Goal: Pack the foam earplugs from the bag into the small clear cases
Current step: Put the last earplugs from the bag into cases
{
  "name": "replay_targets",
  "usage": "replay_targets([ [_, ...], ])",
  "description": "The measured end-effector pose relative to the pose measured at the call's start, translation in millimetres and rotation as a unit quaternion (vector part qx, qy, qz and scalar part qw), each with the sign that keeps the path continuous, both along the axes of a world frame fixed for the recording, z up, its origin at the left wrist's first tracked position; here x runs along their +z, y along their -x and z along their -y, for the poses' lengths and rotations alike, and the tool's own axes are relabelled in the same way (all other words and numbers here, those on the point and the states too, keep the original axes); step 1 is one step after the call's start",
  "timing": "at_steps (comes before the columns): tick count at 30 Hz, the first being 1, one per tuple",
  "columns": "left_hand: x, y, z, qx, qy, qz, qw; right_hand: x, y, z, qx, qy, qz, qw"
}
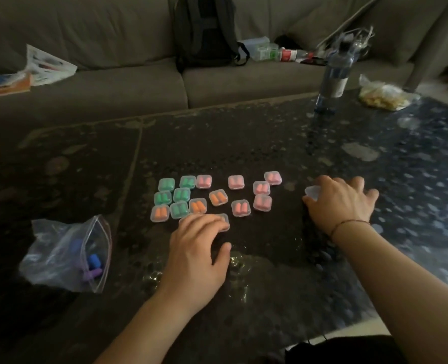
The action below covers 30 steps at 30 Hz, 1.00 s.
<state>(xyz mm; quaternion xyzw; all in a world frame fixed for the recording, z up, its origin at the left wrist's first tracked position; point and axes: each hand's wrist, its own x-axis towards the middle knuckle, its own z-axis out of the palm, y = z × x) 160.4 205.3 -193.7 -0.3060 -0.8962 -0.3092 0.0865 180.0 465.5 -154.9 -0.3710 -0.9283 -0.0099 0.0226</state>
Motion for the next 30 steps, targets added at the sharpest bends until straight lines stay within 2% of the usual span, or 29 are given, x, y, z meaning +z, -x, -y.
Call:
replay_targets([
  [2,-0.5,-0.4,-0.6,-0.003,-0.028,0.003,1.0,3.8,0.2,5.1,0.052,0.039,-0.054,0.996],
  [3,0.6,-0.8,-0.6,0.002,-0.052,0.017,0.998,7.6,0.2,10.9,0.095,0.098,-0.106,0.985],
  [5,8.0,-2.0,-1.7,0.035,-0.137,0.107,0.984,18.1,-0.3,30.1,0.213,0.233,-0.193,0.929],
  [6,15.5,-2.7,-2.9,0.054,-0.2,0.195,0.959,25.3,-2.1,44.1,0.288,0.264,-0.202,0.898],
  [8,30.8,-2.7,-3.3,0.061,-0.315,0.383,0.866,34.4,-6.0,71.3,0.42,0.278,-0.197,0.841],
  [9,37.9,-3.0,-1.1,0.04,-0.355,0.451,0.818,35.3,-6.6,81.9,0.46,0.285,-0.195,0.818],
  [11,47.5,-2.9,7.0,0.004,-0.41,0.522,0.748,34.5,-4.3,97.0,0.491,0.306,-0.186,0.794],
  [13,50.2,-2.0,16.9,-0.006,-0.452,0.546,0.705,34.6,-0.1,106.4,0.492,0.329,-0.185,0.784],
  [15,49.8,-1.1,26.3,-0.001,-0.484,0.554,0.677,35.3,3.5,113.0,0.507,0.329,-0.19,0.774],
  [19,53.5,-0.1,45.7,0.009,-0.54,0.563,0.625,35.8,9.8,131.7,0.502,0.25,-0.247,0.79],
  [21,56.3,0.3,55.8,0.006,-0.568,0.563,0.6,35.4,13.5,142.9,0.51,0.243,-0.263,0.782],
  [23,59.0,0.0,65.4,0.004,-0.591,0.554,0.586,35.4,16.9,154.4,0.532,0.234,-0.27,0.767],
  [26,61.9,-0.7,79.4,0.001,-0.628,0.531,0.569,39.3,20.9,171.5,0.57,0.167,-0.304,0.745],
  [30,62.1,1.1,97.1,0.007,-0.64,0.495,0.587,43.1,25.0,193.4,0.573,0.106,-0.325,0.745],
])
